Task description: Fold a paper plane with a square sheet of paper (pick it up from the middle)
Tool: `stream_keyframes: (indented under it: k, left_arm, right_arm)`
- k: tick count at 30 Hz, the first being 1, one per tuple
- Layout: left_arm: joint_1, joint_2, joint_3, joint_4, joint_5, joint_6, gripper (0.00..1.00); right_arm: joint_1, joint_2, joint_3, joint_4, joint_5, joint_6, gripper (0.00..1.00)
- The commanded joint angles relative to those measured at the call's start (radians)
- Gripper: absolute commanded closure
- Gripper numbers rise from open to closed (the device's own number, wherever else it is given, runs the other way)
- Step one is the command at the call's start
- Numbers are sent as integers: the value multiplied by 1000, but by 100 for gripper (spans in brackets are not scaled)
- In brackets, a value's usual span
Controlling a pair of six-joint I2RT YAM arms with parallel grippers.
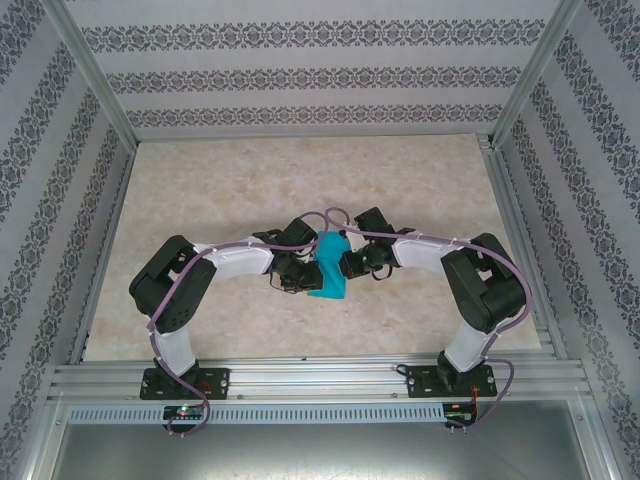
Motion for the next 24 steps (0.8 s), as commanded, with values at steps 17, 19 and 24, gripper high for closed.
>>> stream_keyframes:
  k: [17, 19, 24]
  left_arm:
    - [-12, 0, 8, -47, -45, 20, 79]
    - [-12, -22, 1, -40, -54, 14, 78]
    - [-8, -128, -12, -14, -87, -13, 75]
  right_arm:
    - [11, 35, 7, -12, 34, 9, 95]
    - [12, 35, 2, -10, 36, 8, 95]
    - [10, 37, -9, -11, 46, 6, 96]
